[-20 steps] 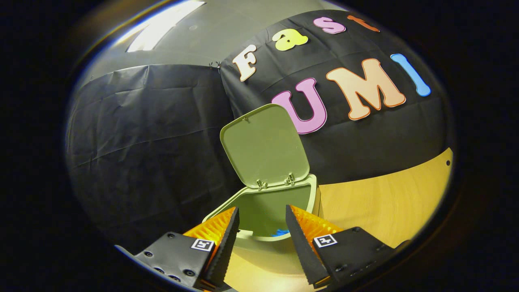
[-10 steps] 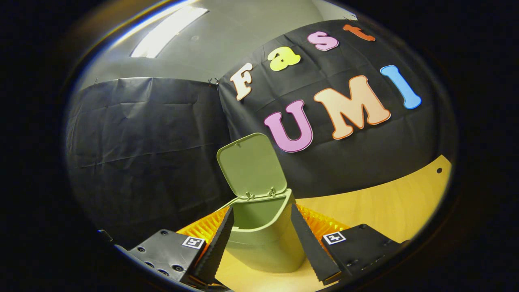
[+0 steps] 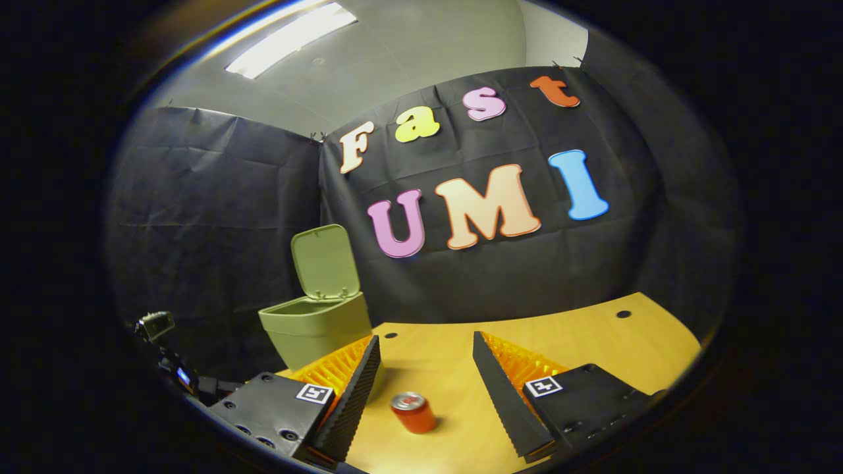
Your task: Press the lid of the desktop garbage bin to open it, pick up the crumpled paper on the desktop and throw it into the bin, then pick up the pop can on the desktop and drop it into the bin, and finally close the garbage bin lid.
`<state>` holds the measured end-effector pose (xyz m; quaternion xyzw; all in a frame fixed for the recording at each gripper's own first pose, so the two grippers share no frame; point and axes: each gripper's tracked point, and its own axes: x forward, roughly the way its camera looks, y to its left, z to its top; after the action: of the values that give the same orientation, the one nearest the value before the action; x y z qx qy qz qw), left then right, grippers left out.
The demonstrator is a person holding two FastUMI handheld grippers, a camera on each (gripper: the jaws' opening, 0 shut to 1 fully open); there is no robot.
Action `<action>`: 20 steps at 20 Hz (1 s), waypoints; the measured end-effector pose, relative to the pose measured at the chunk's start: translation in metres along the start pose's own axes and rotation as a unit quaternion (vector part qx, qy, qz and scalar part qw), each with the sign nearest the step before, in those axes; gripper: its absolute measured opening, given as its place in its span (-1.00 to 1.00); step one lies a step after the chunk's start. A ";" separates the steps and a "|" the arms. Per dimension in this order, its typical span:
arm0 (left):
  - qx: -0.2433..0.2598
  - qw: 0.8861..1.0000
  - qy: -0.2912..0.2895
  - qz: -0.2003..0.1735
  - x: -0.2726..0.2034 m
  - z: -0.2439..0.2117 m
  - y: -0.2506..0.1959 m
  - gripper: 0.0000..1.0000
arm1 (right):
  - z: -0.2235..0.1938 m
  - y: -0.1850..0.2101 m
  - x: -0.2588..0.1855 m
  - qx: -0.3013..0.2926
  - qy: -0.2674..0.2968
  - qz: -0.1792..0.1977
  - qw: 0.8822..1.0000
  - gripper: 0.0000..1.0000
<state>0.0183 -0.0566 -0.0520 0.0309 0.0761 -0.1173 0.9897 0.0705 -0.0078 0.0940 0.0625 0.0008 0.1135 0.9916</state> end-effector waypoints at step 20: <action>0.068 0.993 0.091 -0.025 0.152 -0.047 -0.055 0.82 | -0.095 -0.160 -0.089 0.021 0.025 -0.107 0.994 0.80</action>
<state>0.1444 -0.1411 -0.1248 0.1070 0.1589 -0.1437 0.9709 0.0185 -0.1709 -0.0212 0.0799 0.0342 0.0082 0.9962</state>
